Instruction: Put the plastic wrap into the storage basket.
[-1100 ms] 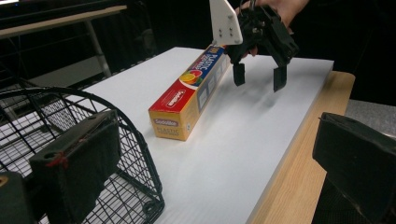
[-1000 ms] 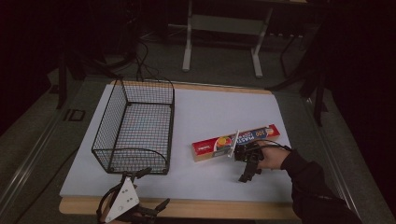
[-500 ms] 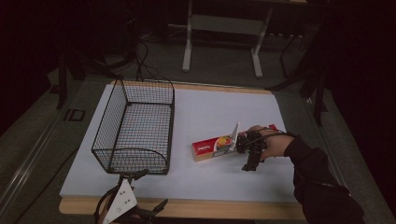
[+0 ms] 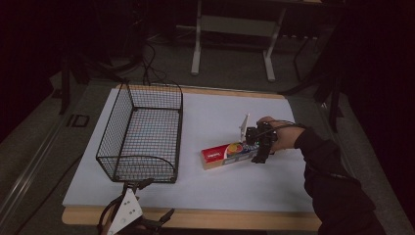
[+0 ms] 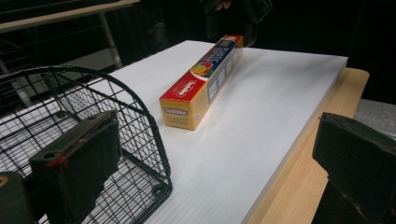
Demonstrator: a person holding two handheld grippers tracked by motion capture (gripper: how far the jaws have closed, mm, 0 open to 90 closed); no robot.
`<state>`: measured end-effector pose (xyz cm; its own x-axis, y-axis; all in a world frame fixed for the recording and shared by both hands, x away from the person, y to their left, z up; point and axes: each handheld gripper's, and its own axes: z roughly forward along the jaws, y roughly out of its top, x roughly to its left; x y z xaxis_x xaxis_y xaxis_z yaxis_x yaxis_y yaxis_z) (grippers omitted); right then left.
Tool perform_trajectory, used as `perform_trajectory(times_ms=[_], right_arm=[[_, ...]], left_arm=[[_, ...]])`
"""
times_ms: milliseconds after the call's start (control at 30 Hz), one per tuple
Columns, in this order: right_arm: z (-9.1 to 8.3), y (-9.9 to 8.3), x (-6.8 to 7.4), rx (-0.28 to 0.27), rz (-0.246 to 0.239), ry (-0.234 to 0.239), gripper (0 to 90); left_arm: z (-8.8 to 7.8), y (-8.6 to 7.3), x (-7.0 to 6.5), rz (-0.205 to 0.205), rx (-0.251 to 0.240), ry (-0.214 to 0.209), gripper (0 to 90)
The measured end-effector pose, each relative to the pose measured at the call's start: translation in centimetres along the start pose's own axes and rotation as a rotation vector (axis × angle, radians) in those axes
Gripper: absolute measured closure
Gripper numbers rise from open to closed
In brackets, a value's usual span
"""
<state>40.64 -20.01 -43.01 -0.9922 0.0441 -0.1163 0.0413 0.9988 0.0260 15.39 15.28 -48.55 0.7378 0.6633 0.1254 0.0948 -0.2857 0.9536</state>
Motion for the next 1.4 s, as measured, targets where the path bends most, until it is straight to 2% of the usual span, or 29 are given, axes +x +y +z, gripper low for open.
perform_trajectory(times_ms=[233,500,600,667,767,800,1167,1400], right_arm=[[0.6,0.5,-1.2,-0.009,-0.026,-0.053,11.6],[1.8,1.1,-2.7,-0.02,-0.041,-0.065,11.4],[1.9,1.1,-2.8,-0.018,-0.04,-0.075,11.3],[2.9,1.5,-3.1,-0.026,-0.062,-0.053,11.2],[3.6,1.7,-3.0,-0.004,-0.078,-0.043,11.2],[4.2,1.8,-2.9,0.006,-0.097,-0.032,11.2],[7.0,2.3,-2.3,0.054,-0.146,0.004,14.9],[7.4,2.1,-2.5,0.076,-0.14,0.036,23.8]], left_arm=[[-0.3,-0.1,0.0,-0.01,-0.001,0.012,1.7],[-0.7,-0.3,-0.1,-0.021,0.002,0.027,1.7],[-0.9,-0.4,-0.1,-0.026,0.003,0.031,1.7],[-1.0,-0.4,-0.1,-0.028,0.004,0.035,1.7],[-1.2,-0.5,-0.2,-0.031,0.006,0.042,1.7],[-1.3,-0.5,-0.2,-0.032,0.006,0.042,1.7],[-1.5,-0.6,-0.2,-0.04,0.011,0.049,1.7],[-1.4,-0.6,-0.2,-0.04,0.016,0.044,1.7]])
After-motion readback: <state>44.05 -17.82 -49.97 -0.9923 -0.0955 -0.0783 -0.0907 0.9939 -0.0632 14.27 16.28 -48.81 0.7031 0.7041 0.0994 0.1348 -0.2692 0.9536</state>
